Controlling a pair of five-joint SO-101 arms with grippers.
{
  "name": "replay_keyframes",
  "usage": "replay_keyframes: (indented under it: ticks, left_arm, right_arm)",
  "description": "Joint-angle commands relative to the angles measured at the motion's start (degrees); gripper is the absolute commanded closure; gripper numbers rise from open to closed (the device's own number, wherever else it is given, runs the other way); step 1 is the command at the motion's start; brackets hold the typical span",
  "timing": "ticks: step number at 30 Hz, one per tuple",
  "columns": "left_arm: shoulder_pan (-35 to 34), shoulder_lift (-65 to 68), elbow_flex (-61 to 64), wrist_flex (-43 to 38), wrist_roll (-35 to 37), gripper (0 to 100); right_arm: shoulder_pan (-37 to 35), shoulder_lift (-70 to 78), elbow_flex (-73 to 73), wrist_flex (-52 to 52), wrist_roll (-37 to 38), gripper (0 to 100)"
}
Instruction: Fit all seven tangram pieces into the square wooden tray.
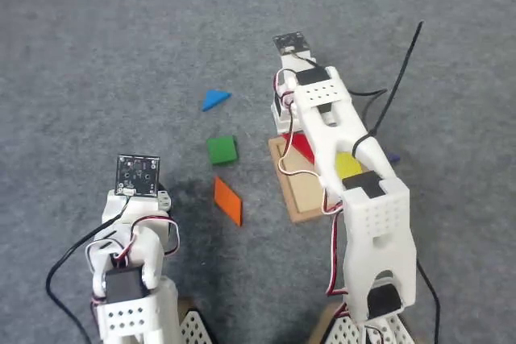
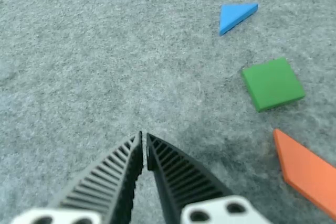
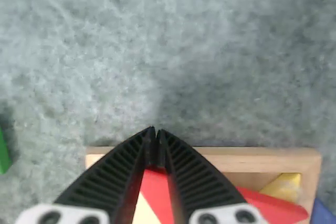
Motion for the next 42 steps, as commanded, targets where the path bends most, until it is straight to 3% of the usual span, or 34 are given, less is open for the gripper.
replay_keyframes:
  ticks: [1, 14, 19, 27, 37, 42]
  left_arm:
    - [0.5, -0.8, -0.5, 0.1, -0.2, 98]
    - [0.5, -0.8, -0.5, 0.0, -0.2, 98]
    - [0.5, -0.8, -0.5, 0.0, -0.2, 98]
    - [0.5, -0.8, -0.5, 0.0, -0.2, 98]
    - [0.5, -0.8, -0.5, 0.0, -0.2, 98]
    - [0.5, -0.8, -0.5, 0.0, -0.2, 98]
  right_arm:
    - [-1.6, -1.8, -2.5, 1.0, 1.1, 99.1]
    - [-3.3, -2.7, -0.5, 0.9, 0.9, 99.1]
    - [-3.1, -10.8, 5.3, 0.2, -0.7, 99.1]
    - [-3.1, -22.5, 22.5, -10.1, -0.6, 99.1]
    - [-4.1, -24.7, 26.0, -10.0, -0.6, 99.1]
    - [-2.1, -37.1, 28.6, -7.5, -0.6, 99.1]
